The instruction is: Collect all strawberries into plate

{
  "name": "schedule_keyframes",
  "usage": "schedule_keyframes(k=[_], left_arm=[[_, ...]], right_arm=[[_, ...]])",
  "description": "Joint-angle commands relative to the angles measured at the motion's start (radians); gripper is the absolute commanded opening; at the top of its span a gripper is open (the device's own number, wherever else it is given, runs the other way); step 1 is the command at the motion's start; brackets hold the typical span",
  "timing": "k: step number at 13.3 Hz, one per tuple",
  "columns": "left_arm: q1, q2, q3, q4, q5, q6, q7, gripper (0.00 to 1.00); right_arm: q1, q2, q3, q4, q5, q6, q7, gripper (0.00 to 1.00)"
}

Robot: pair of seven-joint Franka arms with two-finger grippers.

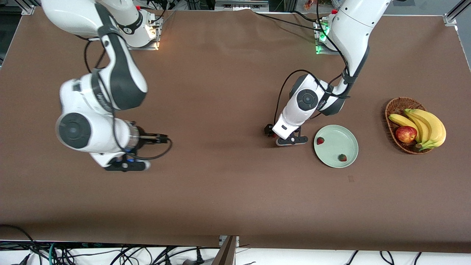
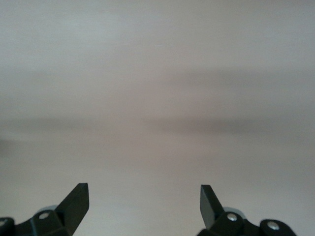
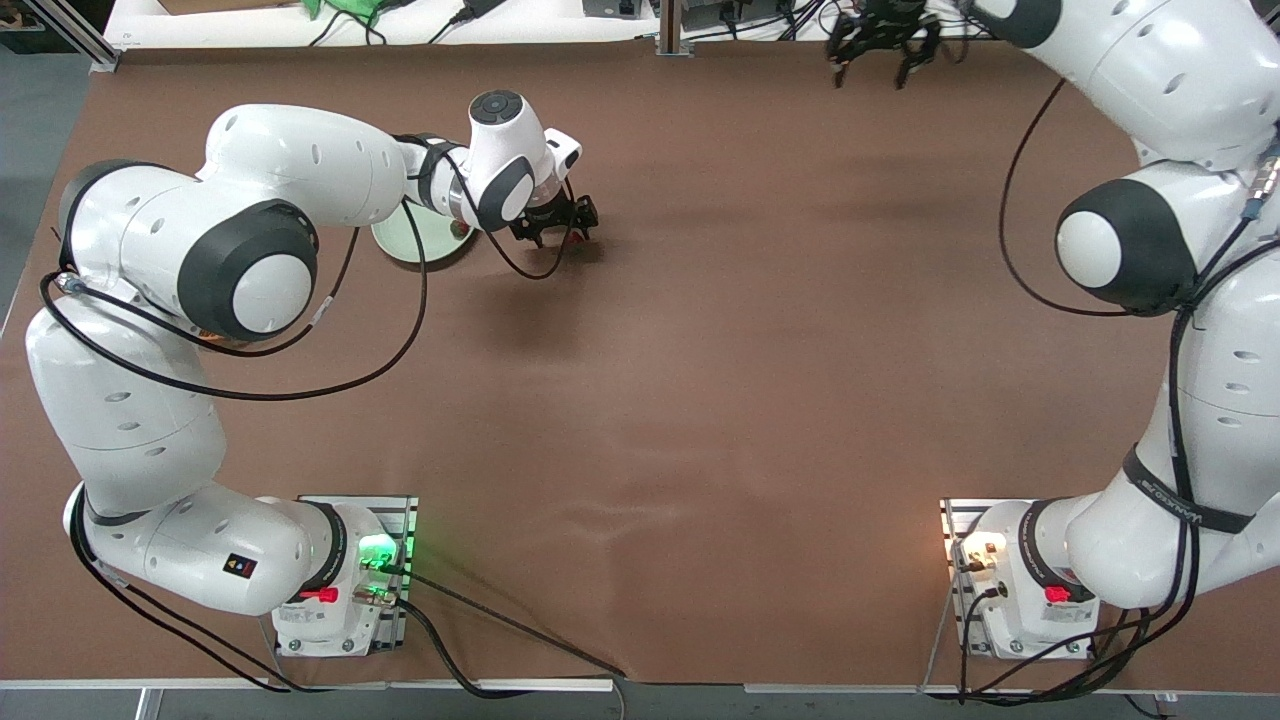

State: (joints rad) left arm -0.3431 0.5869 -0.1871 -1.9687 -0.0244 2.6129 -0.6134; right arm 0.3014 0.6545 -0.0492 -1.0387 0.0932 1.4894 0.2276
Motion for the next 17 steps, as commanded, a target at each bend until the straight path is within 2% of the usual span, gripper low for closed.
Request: schedule_keyframes(k=[1,2,4,6,7,10,12,14,15,17], left_arm=[[-0.013,-0.002,0.003,-0.003,-0.009,0.018,-0.005,0.28],[-0.011,-0.002,0.003,-0.003,-0.009,0.018,-0.005,0.14],[-0.008,-0.008,0.003,-0.003,-0.009,0.013,-0.005,0.00],[0.003,-0.033,0.004,-0.001,-0.009,-0.011,0.003,0.00],[0.015,-0.051,0.011,0.010,-0.009,-0.075,0.006,0.00],[0.067,-0.065,0.017,0.160,-0.006,-0.401,0.130,0.00],[0.111,-0.068,0.020,0.212,0.103,-0.523,0.237,0.00],[0.133,-0.076,0.020,0.212,0.222,-0.554,0.337,0.00],[0.145,-0.076,0.020,0.209,0.244,-0.559,0.392,0.00],[0.202,-0.071,0.020,0.200,0.244,-0.554,0.534,0.00]], right_arm=[[-0.080,-0.094,-0.014,-0.034,-0.020,-0.114,-0.115,1.00],[-0.115,-0.142,-0.012,-0.053,-0.016,-0.139,-0.141,1.00],[-0.163,-0.224,-0.014,-0.124,-0.030,-0.147,-0.197,1.00],[-0.220,-0.303,-0.014,-0.184,-0.032,-0.176,-0.211,1.00],[-0.226,-0.335,-0.014,-0.207,-0.038,-0.190,-0.208,1.00],[-0.226,-0.372,-0.006,-0.231,-0.122,-0.186,-0.209,1.00],[-0.226,-0.397,0.009,-0.267,-0.133,-0.160,-0.208,1.00],[-0.240,-0.472,0.057,-0.357,-0.132,-0.140,-0.199,1.00],[-0.263,-0.504,0.090,-0.397,-0.133,-0.140,-0.194,1.00],[-0.268,-0.538,0.117,-0.435,-0.133,-0.132,-0.206,1.00]])
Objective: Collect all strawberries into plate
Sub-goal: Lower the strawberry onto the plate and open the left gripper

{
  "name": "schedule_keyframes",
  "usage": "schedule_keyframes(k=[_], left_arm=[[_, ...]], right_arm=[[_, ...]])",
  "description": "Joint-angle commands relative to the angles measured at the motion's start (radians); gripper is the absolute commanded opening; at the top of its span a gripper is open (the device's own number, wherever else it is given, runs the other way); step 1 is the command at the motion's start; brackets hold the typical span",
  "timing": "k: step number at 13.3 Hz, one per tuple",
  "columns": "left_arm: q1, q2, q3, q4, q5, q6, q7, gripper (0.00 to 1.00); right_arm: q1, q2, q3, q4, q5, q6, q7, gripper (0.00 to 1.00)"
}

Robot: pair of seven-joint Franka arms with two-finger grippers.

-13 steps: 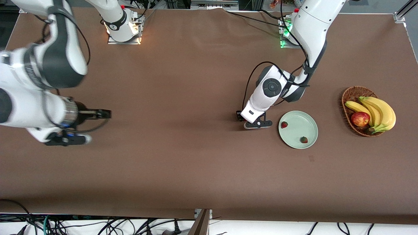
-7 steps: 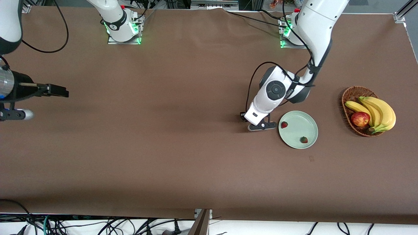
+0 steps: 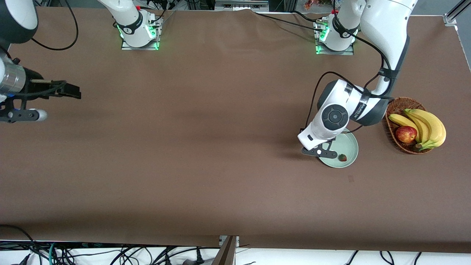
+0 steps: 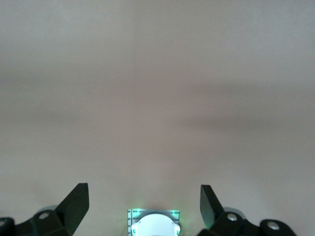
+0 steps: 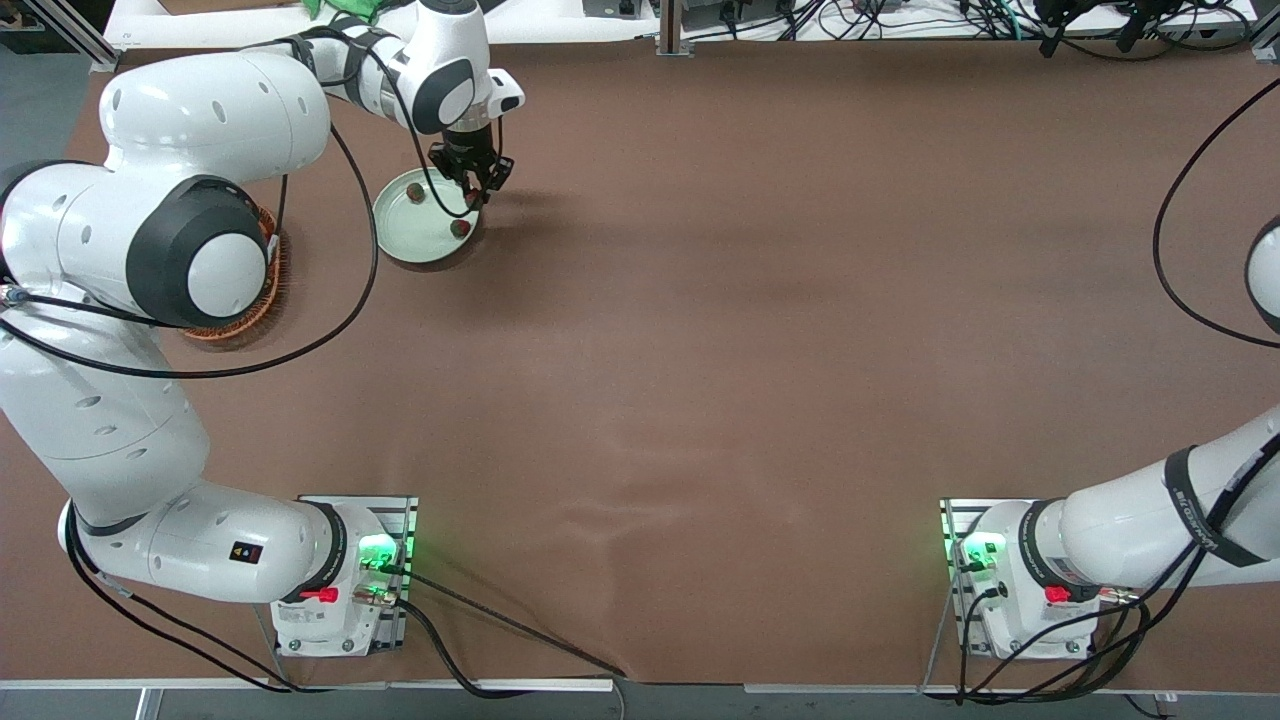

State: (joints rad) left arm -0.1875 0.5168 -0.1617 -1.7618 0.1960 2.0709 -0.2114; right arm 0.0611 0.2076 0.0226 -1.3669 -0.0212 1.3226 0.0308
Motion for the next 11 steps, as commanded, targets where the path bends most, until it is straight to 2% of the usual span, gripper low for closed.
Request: schedule_keyframes(k=[1,3,4,5,6,11], left_arm=[[0.087,0.005,-0.007,-0.010,0.023,-0.003,0.209,0.01],[0.131,0.017,-0.012,-0.011,0.022,0.020,0.318,0.12],[0.132,0.019,-0.012,-0.025,0.022,0.040,0.331,0.32],[0.132,0.020,-0.012,-0.027,0.020,0.046,0.331,0.77],[0.134,0.020,-0.012,-0.025,0.016,0.048,0.333,1.00],[0.132,0.014,-0.015,-0.013,0.005,0.038,0.326,1.00]], right_arm=[[-0.027,-0.103,0.056,-0.106,-0.020,0.037,-0.012,1.00],[-0.026,-0.145,0.057,-0.110,-0.017,0.043,-0.015,1.00],[-0.026,-0.164,0.056,-0.109,-0.011,0.043,-0.014,1.00],[-0.027,-0.171,0.057,-0.112,-0.010,0.037,-0.014,1.00],[-0.027,-0.171,0.056,-0.110,-0.019,0.040,-0.009,1.00],[-0.029,-0.166,0.053,-0.109,-0.023,0.053,-0.012,1.00]])
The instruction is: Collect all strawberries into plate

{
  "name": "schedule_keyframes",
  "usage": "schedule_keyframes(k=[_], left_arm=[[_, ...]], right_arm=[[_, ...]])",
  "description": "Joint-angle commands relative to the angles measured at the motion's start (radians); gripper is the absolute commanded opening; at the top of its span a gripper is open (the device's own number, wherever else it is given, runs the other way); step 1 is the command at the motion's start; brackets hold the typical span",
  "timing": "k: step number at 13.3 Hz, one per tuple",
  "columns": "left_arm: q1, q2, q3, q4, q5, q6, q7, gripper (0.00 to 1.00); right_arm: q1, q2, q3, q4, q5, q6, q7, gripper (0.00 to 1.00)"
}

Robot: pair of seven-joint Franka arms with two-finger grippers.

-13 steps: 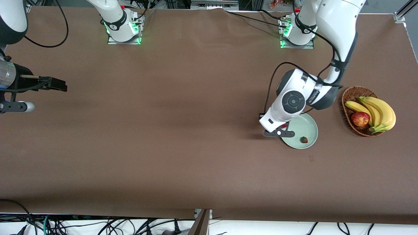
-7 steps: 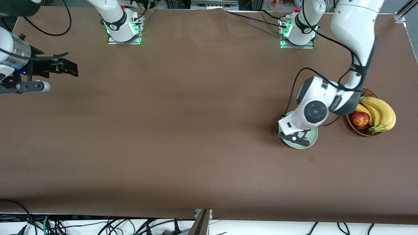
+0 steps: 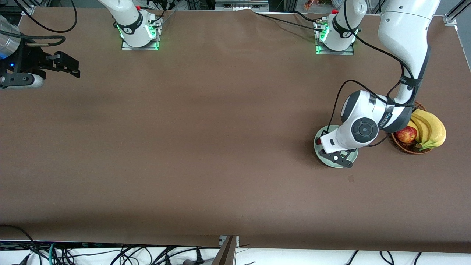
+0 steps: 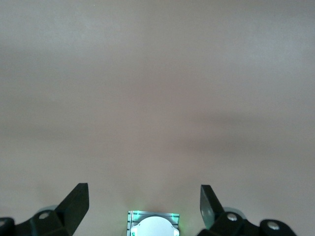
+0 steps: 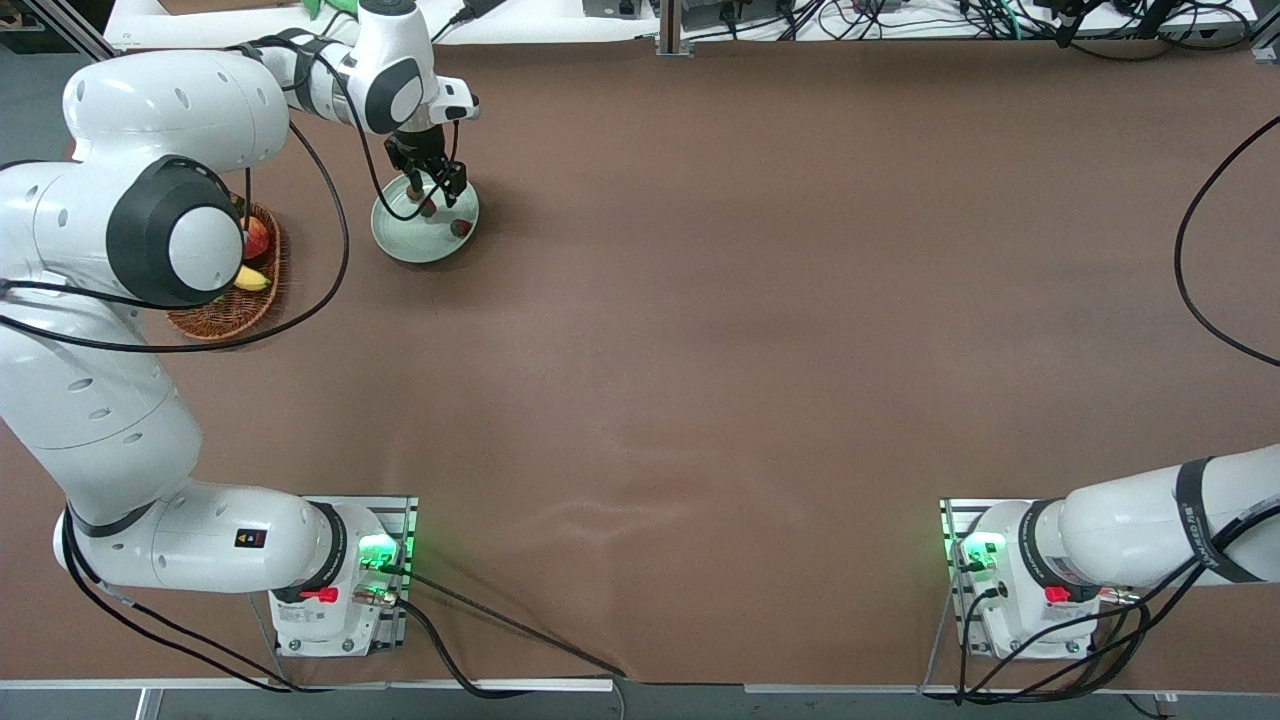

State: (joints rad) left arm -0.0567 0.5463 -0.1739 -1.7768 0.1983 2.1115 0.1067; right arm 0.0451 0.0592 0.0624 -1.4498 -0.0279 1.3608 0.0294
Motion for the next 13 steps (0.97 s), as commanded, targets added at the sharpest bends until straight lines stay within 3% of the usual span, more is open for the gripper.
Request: schedule_keyframes(k=[1,6,11,13], left_arm=[[0.000,-0.023,-0.004,0.008,0.003,-0.007,0.007,1.00],[-0.011,-0.178,-0.019,0.057,0.001,-0.134,-0.010,1.00],[-0.009,-0.258,-0.021,0.314,0.000,-0.525,-0.007,1.00],[-0.012,-0.314,0.005,0.356,-0.069,-0.588,-0.013,1.00]], right_arm=[[-0.013,-0.016,0.010,-0.026,-0.017,0.014,-0.013,1.00],[-0.013,0.007,-0.025,-0.001,-0.009,0.017,-0.040,1.00],[-0.013,0.016,-0.030,0.003,-0.007,0.017,-0.040,1.00],[-0.010,0.016,-0.030,0.003,-0.007,0.015,-0.034,1.00]])
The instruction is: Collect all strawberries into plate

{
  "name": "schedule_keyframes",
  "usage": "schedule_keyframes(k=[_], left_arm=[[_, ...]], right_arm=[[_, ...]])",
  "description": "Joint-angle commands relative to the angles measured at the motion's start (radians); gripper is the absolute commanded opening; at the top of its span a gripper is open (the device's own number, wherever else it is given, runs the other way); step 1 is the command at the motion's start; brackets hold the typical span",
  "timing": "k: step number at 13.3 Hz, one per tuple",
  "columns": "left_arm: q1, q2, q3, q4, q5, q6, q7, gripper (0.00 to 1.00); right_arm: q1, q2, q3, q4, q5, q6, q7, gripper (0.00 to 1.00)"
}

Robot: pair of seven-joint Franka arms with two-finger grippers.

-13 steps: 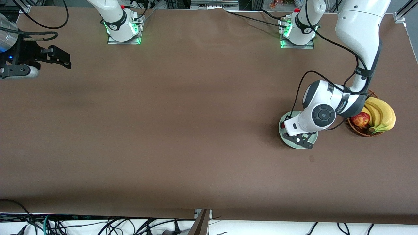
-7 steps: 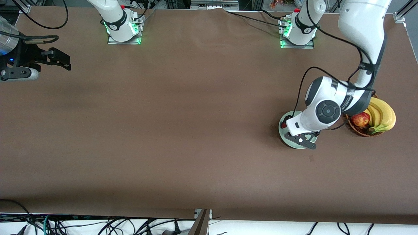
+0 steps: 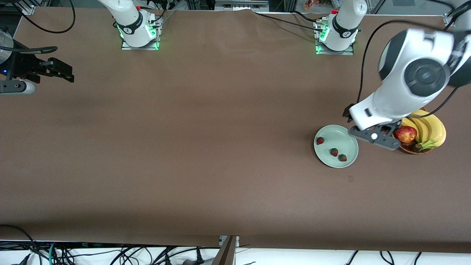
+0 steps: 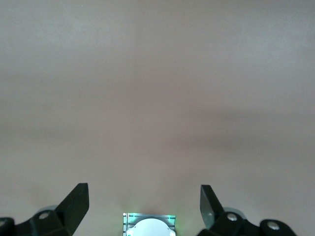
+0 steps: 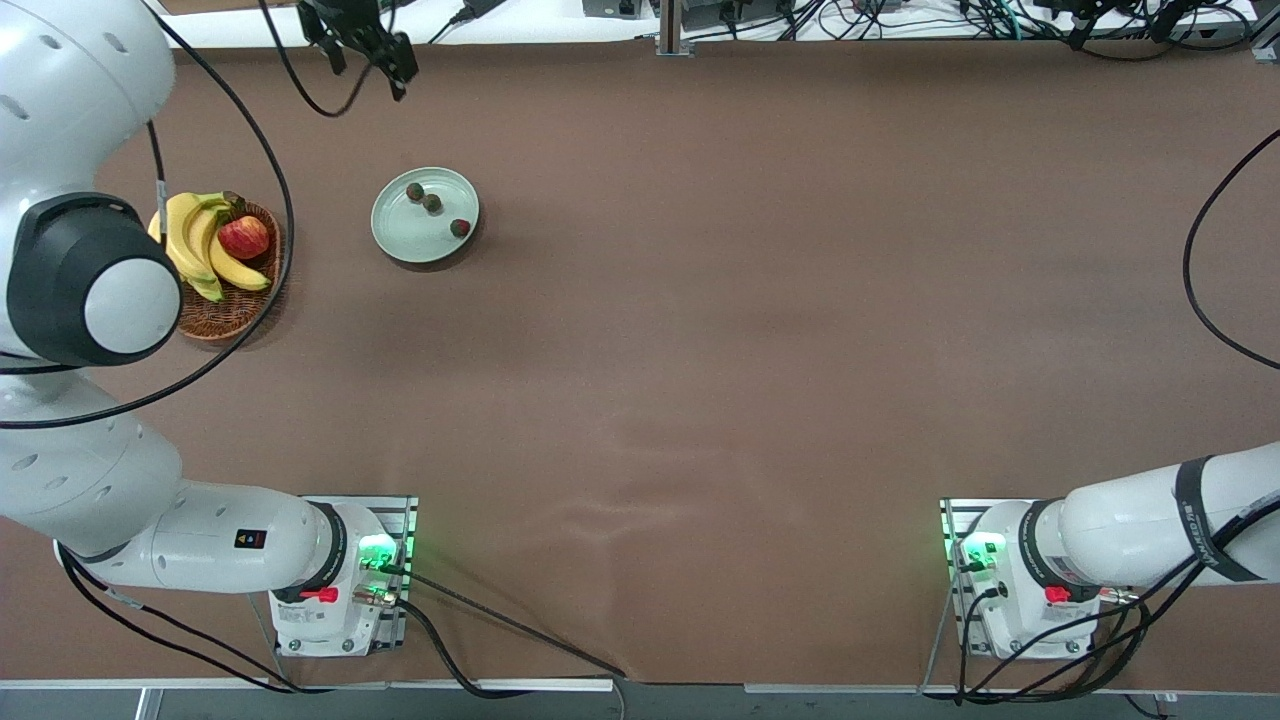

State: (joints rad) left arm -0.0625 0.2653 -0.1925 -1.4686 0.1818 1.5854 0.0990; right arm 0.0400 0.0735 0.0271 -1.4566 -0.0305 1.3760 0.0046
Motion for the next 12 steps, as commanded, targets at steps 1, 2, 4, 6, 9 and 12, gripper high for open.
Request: schedule_keyframes(k=[1,2,4,6,9,12], left_arm=[[-0.007,-0.076,0.054,0.034,-0.082,-0.061,-0.004,1.00],[-0.026,-0.121,0.117,-0.004,-0.132,-0.058,-0.004,1.00],[-0.059,-0.184,0.218,-0.086,-0.214,-0.010,-0.005,1.00],[-0.059,-0.205,0.223,-0.113,-0.208,0.041,-0.005,1.00],[-0.054,-0.186,0.226,-0.102,-0.173,0.033,-0.005,1.00],[-0.068,-0.182,0.225,-0.082,-0.150,0.019,-0.005,1.00]], right_arm=[[-0.005,0.002,0.005,0.010,-0.008,0.000,-0.006,1.00],[-0.005,0.002,0.005,0.010,-0.011,0.002,-0.008,1.00],[-0.006,0.002,0.005,0.010,-0.009,0.003,-0.009,1.00],[-0.003,0.003,0.007,0.010,-0.012,0.003,0.001,1.00],[-0.003,0.003,0.007,0.010,-0.012,0.003,0.005,1.00],[-0.009,0.003,0.004,0.010,-0.011,0.005,0.005,1.00]])
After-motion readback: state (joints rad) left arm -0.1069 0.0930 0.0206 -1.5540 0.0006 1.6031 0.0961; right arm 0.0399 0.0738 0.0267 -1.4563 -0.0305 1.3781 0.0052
